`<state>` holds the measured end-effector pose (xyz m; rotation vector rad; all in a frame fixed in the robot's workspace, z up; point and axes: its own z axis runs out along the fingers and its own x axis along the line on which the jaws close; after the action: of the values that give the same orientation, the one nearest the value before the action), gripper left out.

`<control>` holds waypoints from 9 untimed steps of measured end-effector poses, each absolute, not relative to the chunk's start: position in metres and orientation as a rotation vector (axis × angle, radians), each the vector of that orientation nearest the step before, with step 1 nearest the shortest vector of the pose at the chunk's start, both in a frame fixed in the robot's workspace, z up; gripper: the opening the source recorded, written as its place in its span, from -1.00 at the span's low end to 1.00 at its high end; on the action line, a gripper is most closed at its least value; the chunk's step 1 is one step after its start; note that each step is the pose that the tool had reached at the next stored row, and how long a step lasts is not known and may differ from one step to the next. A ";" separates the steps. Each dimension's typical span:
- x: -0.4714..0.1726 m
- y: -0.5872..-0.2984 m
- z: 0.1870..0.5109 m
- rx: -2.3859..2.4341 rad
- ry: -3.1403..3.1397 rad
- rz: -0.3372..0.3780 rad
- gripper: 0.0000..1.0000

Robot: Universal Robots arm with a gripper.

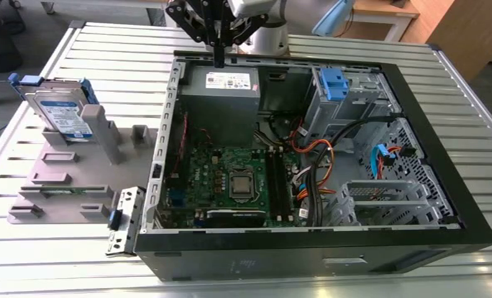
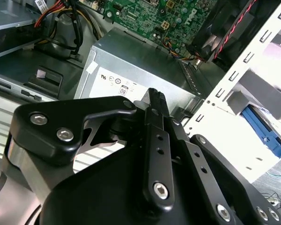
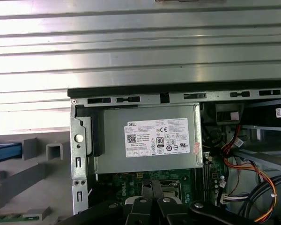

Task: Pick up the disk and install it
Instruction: 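Reach for the disk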

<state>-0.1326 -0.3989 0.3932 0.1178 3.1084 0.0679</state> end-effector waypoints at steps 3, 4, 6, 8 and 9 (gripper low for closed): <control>-0.136 -0.399 0.393 0.118 3.108 0.068 -0.79; -0.138 -0.399 0.393 0.118 3.108 0.068 -0.79; -0.142 -0.399 0.393 0.118 3.108 0.068 -0.79; -0.146 -0.399 0.393 0.117 3.107 0.068 -0.79; -0.148 -0.399 0.393 0.118 3.107 0.068 -0.79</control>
<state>-0.1478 -0.3989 0.3931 0.1176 3.1068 0.0679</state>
